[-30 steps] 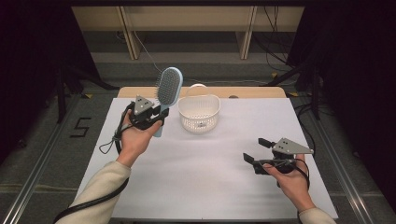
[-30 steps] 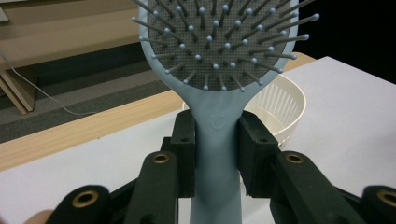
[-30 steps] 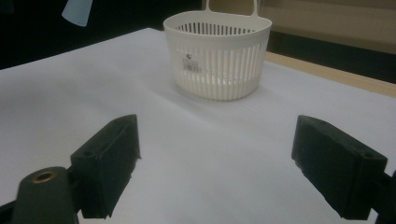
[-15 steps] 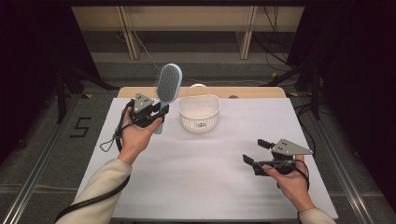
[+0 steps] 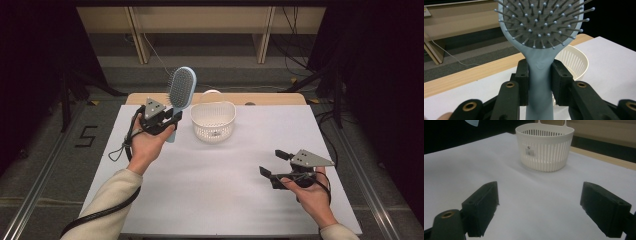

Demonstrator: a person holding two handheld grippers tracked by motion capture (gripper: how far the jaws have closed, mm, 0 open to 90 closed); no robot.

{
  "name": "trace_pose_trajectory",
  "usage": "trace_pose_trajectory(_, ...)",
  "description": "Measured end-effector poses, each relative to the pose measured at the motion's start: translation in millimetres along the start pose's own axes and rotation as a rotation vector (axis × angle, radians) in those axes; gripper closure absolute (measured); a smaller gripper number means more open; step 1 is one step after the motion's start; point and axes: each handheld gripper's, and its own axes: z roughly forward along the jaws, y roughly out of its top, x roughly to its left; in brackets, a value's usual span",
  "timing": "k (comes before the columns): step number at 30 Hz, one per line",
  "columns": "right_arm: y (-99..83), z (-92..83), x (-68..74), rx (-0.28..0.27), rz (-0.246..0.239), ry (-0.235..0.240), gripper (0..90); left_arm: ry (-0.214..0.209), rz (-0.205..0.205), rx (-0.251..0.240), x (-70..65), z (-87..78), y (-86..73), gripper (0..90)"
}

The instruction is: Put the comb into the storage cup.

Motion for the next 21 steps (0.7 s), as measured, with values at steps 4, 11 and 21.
trace_pose_trajectory(4,-0.1,-0.4,0.7,0.000,0.001,0.000,15.8,-0.002,-0.002,-0.003,-0.9,0.7,0.8,69.7)
trace_pose_trajectory(11,0.1,-1.1,2.1,-0.002,-0.002,0.008,15.8,-0.006,0.002,-0.003,-2.8,2.9,2.3,69.7)
trace_pose_trajectory(21,-0.2,-1.7,1.7,0.000,0.000,0.009,15.8,0.004,0.008,-0.001,-3.6,5.8,3.0,69.7)
